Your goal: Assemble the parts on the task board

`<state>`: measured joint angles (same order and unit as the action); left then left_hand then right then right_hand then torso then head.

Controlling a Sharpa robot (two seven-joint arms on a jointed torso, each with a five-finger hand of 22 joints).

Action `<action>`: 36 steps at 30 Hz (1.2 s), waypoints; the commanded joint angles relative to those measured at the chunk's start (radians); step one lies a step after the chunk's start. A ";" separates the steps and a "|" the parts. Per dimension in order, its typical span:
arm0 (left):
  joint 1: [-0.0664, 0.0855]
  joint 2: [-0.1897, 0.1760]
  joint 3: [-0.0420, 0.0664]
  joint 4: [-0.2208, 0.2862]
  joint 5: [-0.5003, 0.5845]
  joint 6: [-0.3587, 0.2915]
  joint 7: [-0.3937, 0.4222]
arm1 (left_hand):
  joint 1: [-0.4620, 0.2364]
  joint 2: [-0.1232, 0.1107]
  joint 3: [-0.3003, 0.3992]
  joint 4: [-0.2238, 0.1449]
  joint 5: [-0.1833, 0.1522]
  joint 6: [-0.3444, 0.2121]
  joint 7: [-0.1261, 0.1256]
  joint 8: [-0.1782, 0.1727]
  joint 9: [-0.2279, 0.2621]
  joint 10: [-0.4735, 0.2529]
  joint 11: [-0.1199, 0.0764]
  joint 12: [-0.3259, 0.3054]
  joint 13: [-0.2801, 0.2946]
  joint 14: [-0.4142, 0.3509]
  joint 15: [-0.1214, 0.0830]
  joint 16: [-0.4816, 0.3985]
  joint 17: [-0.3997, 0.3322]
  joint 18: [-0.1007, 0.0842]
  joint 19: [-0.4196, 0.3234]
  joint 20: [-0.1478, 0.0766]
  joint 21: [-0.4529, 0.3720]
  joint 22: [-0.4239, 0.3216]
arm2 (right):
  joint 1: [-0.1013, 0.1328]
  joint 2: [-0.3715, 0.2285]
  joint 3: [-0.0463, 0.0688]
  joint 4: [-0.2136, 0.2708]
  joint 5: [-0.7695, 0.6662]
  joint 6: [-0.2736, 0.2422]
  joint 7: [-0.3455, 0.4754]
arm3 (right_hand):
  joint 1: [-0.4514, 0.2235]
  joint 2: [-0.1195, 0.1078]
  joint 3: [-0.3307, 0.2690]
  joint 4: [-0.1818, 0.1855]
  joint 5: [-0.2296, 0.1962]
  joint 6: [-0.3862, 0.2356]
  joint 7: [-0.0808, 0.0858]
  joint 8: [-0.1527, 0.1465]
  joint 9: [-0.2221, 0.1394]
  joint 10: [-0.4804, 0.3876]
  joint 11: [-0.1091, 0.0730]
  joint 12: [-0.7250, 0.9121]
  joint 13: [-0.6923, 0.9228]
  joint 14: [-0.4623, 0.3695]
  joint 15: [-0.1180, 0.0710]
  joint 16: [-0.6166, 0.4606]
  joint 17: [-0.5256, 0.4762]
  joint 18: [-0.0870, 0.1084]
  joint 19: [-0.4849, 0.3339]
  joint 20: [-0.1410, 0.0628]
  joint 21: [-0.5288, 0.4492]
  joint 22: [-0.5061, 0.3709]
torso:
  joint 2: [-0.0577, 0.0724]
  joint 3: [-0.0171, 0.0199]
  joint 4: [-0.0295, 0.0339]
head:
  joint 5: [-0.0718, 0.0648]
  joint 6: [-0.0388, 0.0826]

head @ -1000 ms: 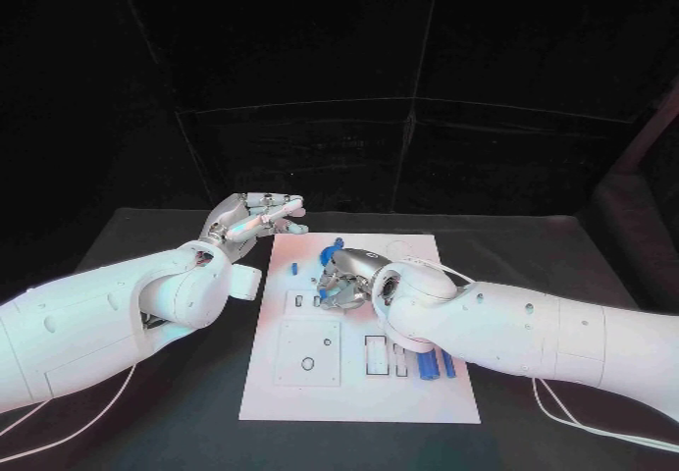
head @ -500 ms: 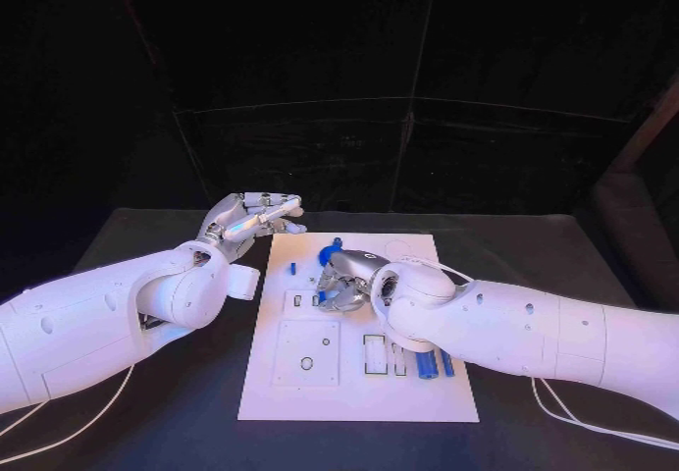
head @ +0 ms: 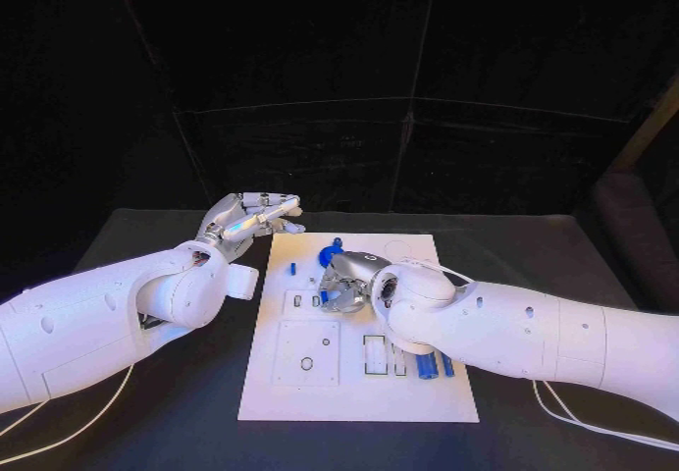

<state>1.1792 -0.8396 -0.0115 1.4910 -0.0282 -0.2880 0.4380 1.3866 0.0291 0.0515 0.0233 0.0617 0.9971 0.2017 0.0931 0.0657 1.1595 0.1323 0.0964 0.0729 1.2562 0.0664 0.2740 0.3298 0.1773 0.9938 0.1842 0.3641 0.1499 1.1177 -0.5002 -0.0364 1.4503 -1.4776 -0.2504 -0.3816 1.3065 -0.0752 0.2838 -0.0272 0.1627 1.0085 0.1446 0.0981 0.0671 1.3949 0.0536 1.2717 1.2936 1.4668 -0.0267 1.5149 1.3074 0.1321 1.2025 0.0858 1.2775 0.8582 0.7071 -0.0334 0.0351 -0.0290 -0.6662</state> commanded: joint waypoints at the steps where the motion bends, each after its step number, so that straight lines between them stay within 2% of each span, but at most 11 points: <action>1: 0.002 0.001 0.001 0.001 0.002 0.007 0.012 | -0.008 0.005 0.002 -0.007 -0.001 0.004 -0.001 -0.004 0.000 -0.004 0.000 -0.004 -0.001 -0.003 0.002 -0.005 0.002 0.006 0.006 -0.001 -0.003 -0.002 | -0.002 -0.001 -0.003 -0.001 -0.017 0.001 -0.026 | -0.002 -0.010 0.000 0.002 0.005 -0.009 0.000 -0.006 0.000 -0.008 0.002 -0.007 -0.005 0.075 0.008 -0.006 0.126 0.001 -0.005 0.003 -0.008 -0.003 | 0.000 -0.0007 0.0003 | 0.000 0.000; 7: 0.002 0.001 0.001 0.001 0.002 0.007 0.011 | -0.008 0.005 0.002 -0.007 -0.001 0.004 -0.001 -0.004 0.000 -0.004 0.000 -0.004 -0.001 -0.003 0.002 -0.005 0.002 0.006 0.006 -0.001 -0.003 -0.002 | -0.003 0.001 -0.003 0.000 -0.017 -0.015 -0.023 | -0.016 -0.028 -0.014 0.008 0.013 -0.028 0.004 -0.014 0.000 -0.016 0.006 -0.018 -0.016 0.074 0.012 -0.007 0.124 0.002 -0.008 0.007 -0.012 -0.010 | 0.000 -0.0006 0.0004 | 0.001 0.001; 14: 0.002 0.000 0.001 0.000 0.002 0.005 0.014 | -0.008 0.005 0.002 -0.008 -0.001 0.003 0.000 -0.005 0.000 -0.005 0.001 -0.005 -0.001 -0.003 0.002 -0.005 0.003 0.006 0.006 -0.001 -0.004 -0.002 | -0.003 0.003 -0.003 0.000 -0.018 -0.039 -0.018 | -0.041 -0.053 -0.057 0.026 0.013 -0.052 0.006 -0.021 0.001 -0.026 0.008 -0.032 -0.031 0.074 0.014 -0.009 0.122 0.003 -0.010 0.010 -0.017 -0.017 | 0.000 -0.0010 0.0000 | 0.002 0.000; 19: 0.002 0.000 0.001 -0.001 0.002 0.007 0.015 | -0.007 0.005 0.003 -0.008 -0.001 0.003 -0.001 -0.006 0.000 -0.005 0.000 -0.006 -0.002 -0.003 0.002 -0.006 0.003 0.006 0.006 -0.001 -0.004 -0.002 | -0.003 0.002 -0.003 0.002 -0.018 -0.082 -0.004 | -0.042 -0.061 -0.101 0.042 0.019 -0.085 0.011 -0.028 0.000 -0.038 0.014 -0.048 -0.049 0.074 0.018 -0.009 0.122 0.003 -0.009 0.013 -0.020 -0.020 | 0.001 0.0000 -0.0007 | 0.003 0.000; 23: 0.002 0.001 0.001 -0.003 0.002 0.009 0.014 | -0.007 0.006 0.003 -0.009 -0.001 0.005 -0.002 -0.005 0.000 -0.005 0.000 -0.007 -0.002 -0.002 0.002 -0.006 0.004 0.006 0.007 -0.001 -0.004 -0.002 | -0.004 -0.005 -0.003 0.014 -0.018 -0.139 0.026 | -0.029 -0.061 -0.138 0.054 0.025 -0.101 0.014 -0.024 0.001 -0.044 0.017 -0.054 -0.059 0.073 0.021 -0.010 0.121 0.003 -0.008 0.015 -0.021 -0.022 | 0.001 0.0007 -0.0008 | 0.002 0.001; 26: 0.002 0.001 0.001 -0.007 0.001 0.010 0.008 | -0.010 0.007 0.007 -0.011 0.000 0.013 -0.008 -0.005 0.001 0.003 -0.006 -0.011 -0.002 0.020 -0.005 0.002 0.016 0.008 0.023 -0.006 0.004 0.001 | -0.004 -0.026 -0.003 0.038 -0.010 -0.186 0.086 | -0.019 -0.060 -0.155 0.060 0.028 -0.107 0.016 -0.021 0.001 -0.045 0.018 -0.055 -0.061 0.073 0.022 -0.011 0.118 0.004 -0.009 0.016 -0.023 -0.025 | 0.000 0.0013 -0.0011 | 0.004 0.001; 28: 0.002 0.000 0.001 -0.009 -0.014 0.008 -0.004 | -0.013 0.011 0.010 -0.012 -0.001 0.033 -0.019 0.002 0.004 0.027 -0.018 -0.006 0.000 0.044 -0.014 0.015 0.028 0.009 0.041 -0.014 0.014 0.005 | -0.004 -0.047 -0.002 0.058 -0.004 -0.197 0.137 | -0.008 -0.053 -0.165 0.065 0.029 -0.114 0.017 -0.020 0.001 -0.047 0.019 -0.055 -0.063 0.069 0.023 -0.018 0.104 0.007 -0.020 0.017 -0.032 -0.045 | -0.001 0.0018 -0.0013 | 0.005 0.000; 31: 0.002 -0.003 0.001 -0.014 -0.085 0.005 -0.052 | -0.040 0.009 0.006 0.002 0.000 0.086 -0.049 0.018 0.008 0.109 -0.049 0.015 0.011 0.136 -0.047 0.074 0.072 0.010 0.104 -0.044 0.055 0.023 | 0.005 -0.111 -0.001 0.110 0.016 -0.201 0.261 | 0.005 -0.041 -0.172 0.069 0.020 -0.120 0.019 -0.017 0.001 -0.045 0.020 -0.049 -0.059 0.066 0.024 -0.025 0.092 0.011 -0.033 0.018 -0.045 -0.067 | -0.003 0.0023 -0.0034 | 0.011 -0.003; 34: 0.002 -0.005 0.001 -0.021 -0.153 0.018 -0.120 | -0.062 0.005 -0.002 0.016 0.000 0.112 -0.068 0.021 0.009 0.162 -0.072 0.030 0.021 0.219 -0.074 0.147 0.127 0.008 0.170 -0.072 0.102 0.045 | 0.028 -0.159 0.001 0.139 0.088 -0.180 0.335 | 0.016 -0.035 -0.177 0.068 0.022 -0.109 0.016 -0.008 0.004 -0.045 0.019 -0.046 -0.059 0.061 0.024 -0.034 0.076 0.014 -0.044 0.019 -0.056 -0.087 | -0.006 0.0029 -0.0047 | 0.012 0.000; 35: 0.002 -0.004 0.001 -0.027 -0.197 0.037 -0.165 | -0.069 0.004 -0.004 0.023 0.000 0.116 -0.074 0.020 0.010 0.192 -0.088 0.045 0.031 0.252 -0.086 0.292 0.245 0.009 0.217 -0.089 0.137 0.062 | 0.041 -0.181 0.002 0.150 0.138 -0.166 0.365 | 0.022 -0.030 -0.178 0.067 0.025 -0.096 0.013 0.001 0.007 -0.042 0.016 -0.042 -0.055 0.060 0.022 -0.037 0.071 0.015 -0.047 0.018 -0.059 -0.092 | -0.007 0.0034 -0.0050 | 0.014 0.000; 36: 0.002 -0.004 0.001 -0.034 -0.237 0.058 -0.205 | -0.073 0.004 -0.006 0.027 0.000 0.116 -0.079 0.017 0.012 0.216 -0.099 0.061 0.042 0.269 -0.095 0.488 0.415 0.010 0.256 -0.104 0.170 0.079 | 0.051 -0.199 0.004 0.157 0.179 -0.159 0.387 | 0.028 -0.024 -0.178 0.066 0.029 -0.079 0.010 0.013 0.010 -0.038 0.013 -0.035 -0.050 0.060 0.020 -0.038 0.071 0.015 -0.046 0.017 -0.060 -0.091 | -0.008 0.0042 -0.0056 | 0.016 0.000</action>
<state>1.1792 -0.8434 -0.0115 1.4638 -0.1207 -0.2805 0.3632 1.3192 0.0333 0.0456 0.0461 0.0617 1.1115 0.1267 0.1096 0.0760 1.3629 0.0403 0.1496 0.1103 1.4644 -0.0174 0.6740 0.6734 0.1773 1.2281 0.0888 0.5164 0.2203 1.1586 -0.6866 -0.0347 1.5960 -1.4292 -0.4031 -0.1505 1.3278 -0.1012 0.1102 0.0404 0.1893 0.9181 0.1571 0.1037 0.0748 1.3526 0.0744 1.2308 1.2401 1.4632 -0.0088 1.4809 1.3073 0.1321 1.1615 0.1020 1.2195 0.7686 0.7029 -0.0308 0.0314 -0.0163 -0.6669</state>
